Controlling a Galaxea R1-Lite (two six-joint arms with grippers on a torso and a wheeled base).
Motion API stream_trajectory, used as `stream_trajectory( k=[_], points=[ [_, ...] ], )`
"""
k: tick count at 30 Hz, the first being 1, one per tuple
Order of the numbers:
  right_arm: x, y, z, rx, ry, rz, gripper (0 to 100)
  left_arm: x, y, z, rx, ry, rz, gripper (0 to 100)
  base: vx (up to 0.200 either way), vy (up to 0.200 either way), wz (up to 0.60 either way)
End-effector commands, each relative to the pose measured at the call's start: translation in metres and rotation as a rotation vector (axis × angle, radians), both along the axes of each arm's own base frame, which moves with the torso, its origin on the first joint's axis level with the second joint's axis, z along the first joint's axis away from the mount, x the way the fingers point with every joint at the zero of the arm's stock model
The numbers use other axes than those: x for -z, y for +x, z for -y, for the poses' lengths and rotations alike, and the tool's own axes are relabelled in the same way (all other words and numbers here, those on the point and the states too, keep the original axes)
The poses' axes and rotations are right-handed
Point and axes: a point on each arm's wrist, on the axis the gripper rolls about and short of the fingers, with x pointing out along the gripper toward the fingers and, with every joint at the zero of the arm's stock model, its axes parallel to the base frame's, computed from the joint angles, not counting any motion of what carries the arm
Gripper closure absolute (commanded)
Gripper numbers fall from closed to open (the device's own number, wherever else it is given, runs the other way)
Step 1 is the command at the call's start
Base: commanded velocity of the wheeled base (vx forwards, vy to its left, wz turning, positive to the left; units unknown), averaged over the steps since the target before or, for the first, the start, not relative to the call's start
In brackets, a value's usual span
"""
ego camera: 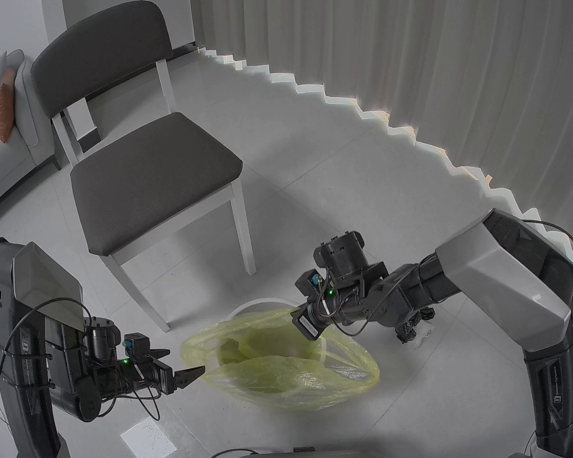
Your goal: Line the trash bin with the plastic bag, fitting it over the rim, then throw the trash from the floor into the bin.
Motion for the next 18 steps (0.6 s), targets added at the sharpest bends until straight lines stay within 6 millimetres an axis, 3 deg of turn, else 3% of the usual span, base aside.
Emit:
stream_trajectory(
  k=[1, 7, 18],
  points=[
    [-0.014, 0.023, 0.000, 0.026, 0.023, 0.036, 100, -0.006, 0.001, 0.000, -0.008, -0.004, 0.031, 0, 0.000, 0.000, 0.00],
    [-0.012, 0.044, -0.002, 0.034, 0.028, 0.063, 100, -0.012, 0.002, 0.000, -0.034, -0.026, 0.038, 0, 0.000, 0.000, 0.00],
    [0.019, 0.075, 0.002, 0.047, 0.004, 0.084, 100, -0.014, 0.011, -0.001, -0.062, -0.055, 0.051, 0, 0.000, 0.000, 0.00]
  ],
)
